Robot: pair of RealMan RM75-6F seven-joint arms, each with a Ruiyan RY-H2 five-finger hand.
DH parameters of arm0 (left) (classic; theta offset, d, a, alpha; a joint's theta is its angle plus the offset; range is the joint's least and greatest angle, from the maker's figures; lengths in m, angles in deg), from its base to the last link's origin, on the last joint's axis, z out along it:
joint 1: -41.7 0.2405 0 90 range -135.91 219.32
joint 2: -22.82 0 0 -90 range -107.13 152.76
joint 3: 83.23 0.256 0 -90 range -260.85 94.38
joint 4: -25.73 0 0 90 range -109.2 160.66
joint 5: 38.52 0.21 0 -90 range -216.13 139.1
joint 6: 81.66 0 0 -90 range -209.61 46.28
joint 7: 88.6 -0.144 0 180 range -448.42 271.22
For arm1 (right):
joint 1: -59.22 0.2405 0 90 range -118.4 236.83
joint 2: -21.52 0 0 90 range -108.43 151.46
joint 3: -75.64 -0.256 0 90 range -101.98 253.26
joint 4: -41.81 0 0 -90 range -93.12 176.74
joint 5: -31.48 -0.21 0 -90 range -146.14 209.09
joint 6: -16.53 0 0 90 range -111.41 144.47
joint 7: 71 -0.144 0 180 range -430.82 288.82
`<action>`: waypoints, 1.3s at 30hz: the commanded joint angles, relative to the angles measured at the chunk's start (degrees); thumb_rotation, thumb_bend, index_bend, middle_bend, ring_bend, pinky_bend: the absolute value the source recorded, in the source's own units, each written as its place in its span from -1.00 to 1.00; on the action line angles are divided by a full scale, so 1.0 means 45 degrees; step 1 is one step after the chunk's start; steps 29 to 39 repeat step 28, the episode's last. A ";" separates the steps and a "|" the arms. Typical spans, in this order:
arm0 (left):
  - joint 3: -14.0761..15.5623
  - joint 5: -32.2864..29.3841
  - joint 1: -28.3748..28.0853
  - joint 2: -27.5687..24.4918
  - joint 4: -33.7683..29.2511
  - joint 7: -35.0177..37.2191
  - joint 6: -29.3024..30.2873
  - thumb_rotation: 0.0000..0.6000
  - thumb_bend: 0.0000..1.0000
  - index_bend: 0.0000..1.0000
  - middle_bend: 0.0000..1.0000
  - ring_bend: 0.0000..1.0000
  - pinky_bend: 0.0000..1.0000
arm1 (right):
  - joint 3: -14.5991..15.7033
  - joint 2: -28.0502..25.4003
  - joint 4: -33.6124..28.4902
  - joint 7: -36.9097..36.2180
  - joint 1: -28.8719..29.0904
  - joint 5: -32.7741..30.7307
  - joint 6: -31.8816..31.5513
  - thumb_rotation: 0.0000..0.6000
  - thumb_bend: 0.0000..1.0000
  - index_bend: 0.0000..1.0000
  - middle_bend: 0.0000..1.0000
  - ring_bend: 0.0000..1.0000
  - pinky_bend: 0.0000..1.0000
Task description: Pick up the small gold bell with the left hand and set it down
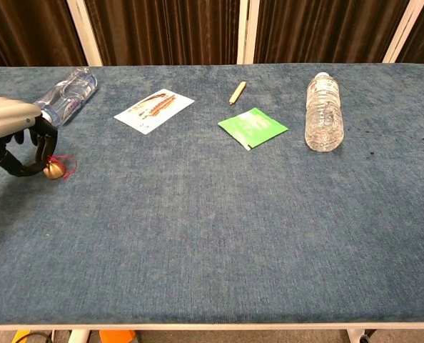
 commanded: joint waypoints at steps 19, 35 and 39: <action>0.1202 0.3867 0.3680 -0.1641 -0.0785 0.3017 0.6199 1.00 -0.46 -0.43 -0.47 -0.71 -0.54 | -0.0027 -0.0085 -0.0045 -0.0157 -0.0130 0.0130 -0.0332 1.00 -0.63 -1.00 -1.00 -1.00 -0.98; 0.1802 0.5725 0.5798 -0.1489 0.1904 0.6719 0.7878 1.00 -0.62 -0.62 -0.67 -0.84 -0.67 | 0.0079 -0.0073 -0.0380 0.0089 -0.0247 0.0431 -0.0642 1.00 -0.63 -1.00 -1.00 -1.00 -0.98; 0.1802 0.5725 0.5798 -0.1489 0.1904 0.6719 0.7878 1.00 -0.62 -0.62 -0.67 -0.84 -0.67 | 0.0079 -0.0073 -0.0380 0.0089 -0.0247 0.0431 -0.0642 1.00 -0.63 -1.00 -1.00 -1.00 -0.98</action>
